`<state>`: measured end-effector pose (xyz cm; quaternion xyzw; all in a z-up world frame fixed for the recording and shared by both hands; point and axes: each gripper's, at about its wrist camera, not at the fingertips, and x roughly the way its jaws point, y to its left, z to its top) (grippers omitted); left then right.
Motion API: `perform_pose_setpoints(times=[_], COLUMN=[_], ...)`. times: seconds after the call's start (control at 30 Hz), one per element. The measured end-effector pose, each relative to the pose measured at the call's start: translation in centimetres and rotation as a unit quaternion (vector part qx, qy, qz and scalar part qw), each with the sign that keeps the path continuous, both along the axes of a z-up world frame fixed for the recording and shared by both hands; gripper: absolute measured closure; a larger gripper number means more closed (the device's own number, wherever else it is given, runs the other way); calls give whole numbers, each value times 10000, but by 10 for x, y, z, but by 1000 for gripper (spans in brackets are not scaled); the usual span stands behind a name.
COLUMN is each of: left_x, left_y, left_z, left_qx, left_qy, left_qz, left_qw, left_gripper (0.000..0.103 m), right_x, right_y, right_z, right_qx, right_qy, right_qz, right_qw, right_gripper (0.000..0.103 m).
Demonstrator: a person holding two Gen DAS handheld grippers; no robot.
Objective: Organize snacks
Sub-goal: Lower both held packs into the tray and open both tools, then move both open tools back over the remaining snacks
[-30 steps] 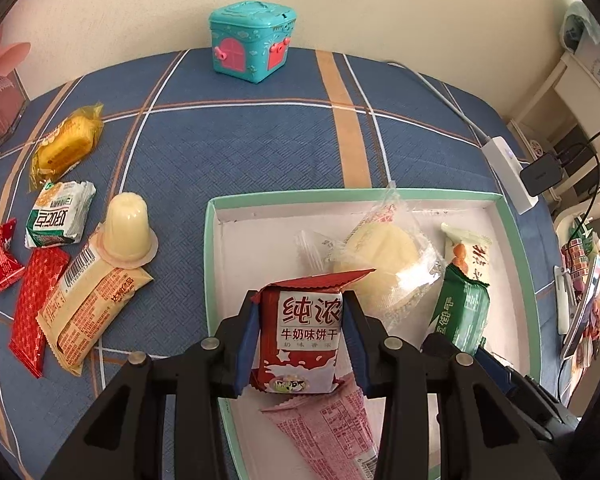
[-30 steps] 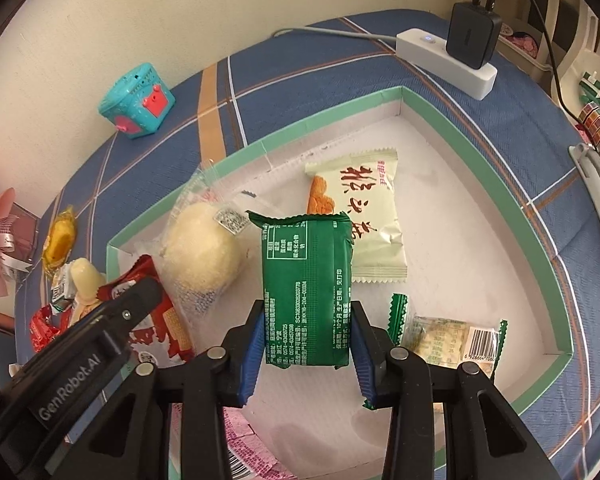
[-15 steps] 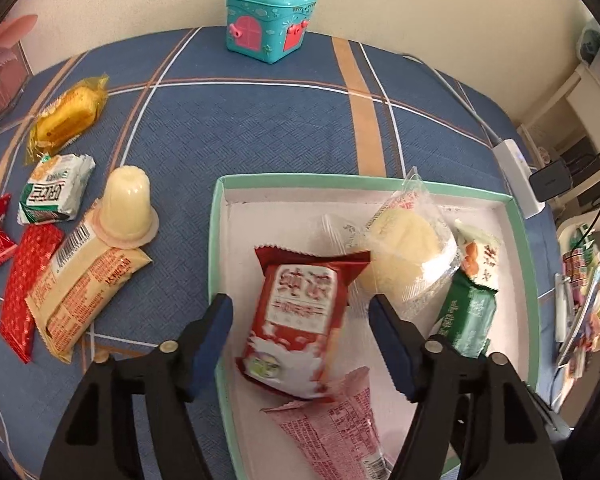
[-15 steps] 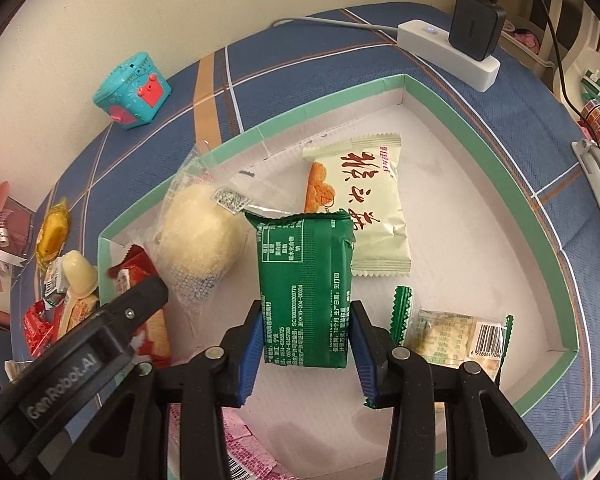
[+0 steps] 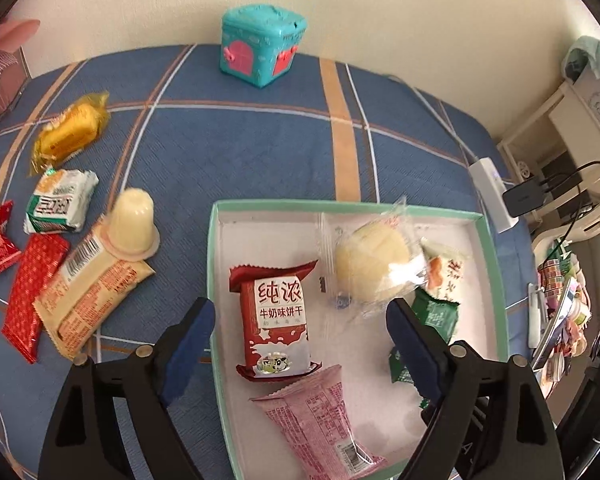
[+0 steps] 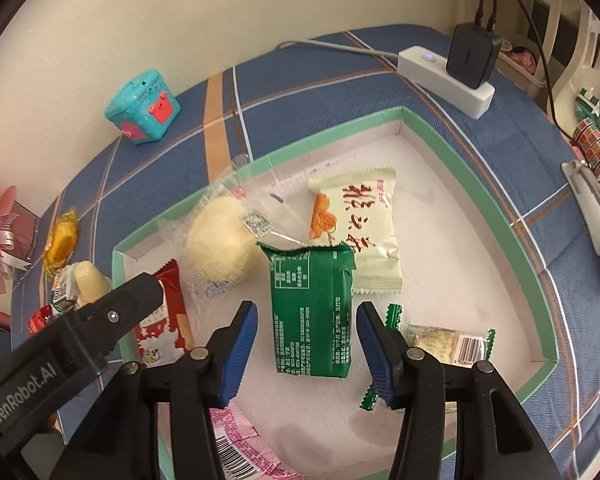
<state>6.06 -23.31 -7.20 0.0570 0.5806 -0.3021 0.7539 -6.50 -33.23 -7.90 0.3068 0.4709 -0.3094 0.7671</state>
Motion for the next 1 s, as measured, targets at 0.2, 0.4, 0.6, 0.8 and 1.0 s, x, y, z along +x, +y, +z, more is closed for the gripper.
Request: perform_pose_setpoints(times=[0.2,0.4,0.6,0.8,1.0], left_x=[6,9,10,12,18], left_y=[16,30,38,45,62], left_z=[18,21,19,18,21], left_qx=[147,620,1007,1134,1177], left_qy=[-253,-642,-973,-1047,-1054], left_qz=[188,295,392,484,633], left_qw=[9994,9956,9894,9868,9854], left_gripper=[12,10,5,5,5], right_x=[-4,-10,-13,-14,-14], right_y=[0,-3,-5,-5,-3], right_z=[19,30,29,29,29], right_qx=[-207,-383,-398,-404,-444], right_qy=[-153,-248,-362,-411,-417], right_qz=[-39,-134,-223,-215,-189], right_qw=[9997,9989,9983,9981,9980], right_gripper=[47,34,16,3,0])
